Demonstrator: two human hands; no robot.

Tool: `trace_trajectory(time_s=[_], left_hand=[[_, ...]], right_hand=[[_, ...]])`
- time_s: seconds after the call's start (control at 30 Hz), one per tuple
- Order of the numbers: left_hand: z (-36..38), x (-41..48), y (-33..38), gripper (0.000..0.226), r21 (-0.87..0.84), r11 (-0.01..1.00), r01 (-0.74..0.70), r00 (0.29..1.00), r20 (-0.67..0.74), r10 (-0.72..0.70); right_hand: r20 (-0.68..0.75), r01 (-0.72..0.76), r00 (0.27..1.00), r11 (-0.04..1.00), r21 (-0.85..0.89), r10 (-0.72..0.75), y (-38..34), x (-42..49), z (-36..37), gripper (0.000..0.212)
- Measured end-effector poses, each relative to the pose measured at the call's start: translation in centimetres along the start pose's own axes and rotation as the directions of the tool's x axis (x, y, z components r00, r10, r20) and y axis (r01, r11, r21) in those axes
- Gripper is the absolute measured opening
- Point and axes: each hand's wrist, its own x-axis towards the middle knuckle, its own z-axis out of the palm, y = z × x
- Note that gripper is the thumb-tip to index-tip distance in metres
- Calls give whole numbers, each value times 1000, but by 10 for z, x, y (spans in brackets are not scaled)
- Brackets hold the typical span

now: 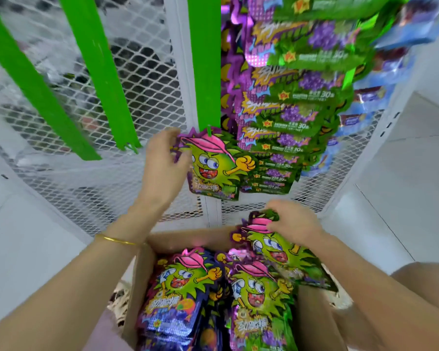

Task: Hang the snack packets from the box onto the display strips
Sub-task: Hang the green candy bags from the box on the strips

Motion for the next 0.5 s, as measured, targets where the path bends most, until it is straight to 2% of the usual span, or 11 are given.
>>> trace_trajectory(time_s=[0.07,0.2,0.33,0.37,0.43,0.5], left_hand=[[-2,21,16,40,-22,999,-23,998,-58,22],[4,49,37,38,-104,993,-56,994,-96,46],[9,61,49,33,-189,982,10,997,-79,-25],[9,63,49,29,-199,980,29,998,-56,-41],[4,63,51,18,-207,977,46,999,6,-46],[-4,62,57,9,-206,974,93,992,103,-73]], right_hand=[[-32,63,998,998,10,-62,-11,-5,-30,37],[-73,178,983,974,138,-169,-24,-4,-70,42],[-177,236,967,913,331,-186,-34,2,-80,44],[-227,262,956,891,370,-186,-38,3,-83,37],[-336,295,927,882,368,-170,-47,5,-91,10],[-419,321,891,895,308,-176,-61,6,-101,37]])
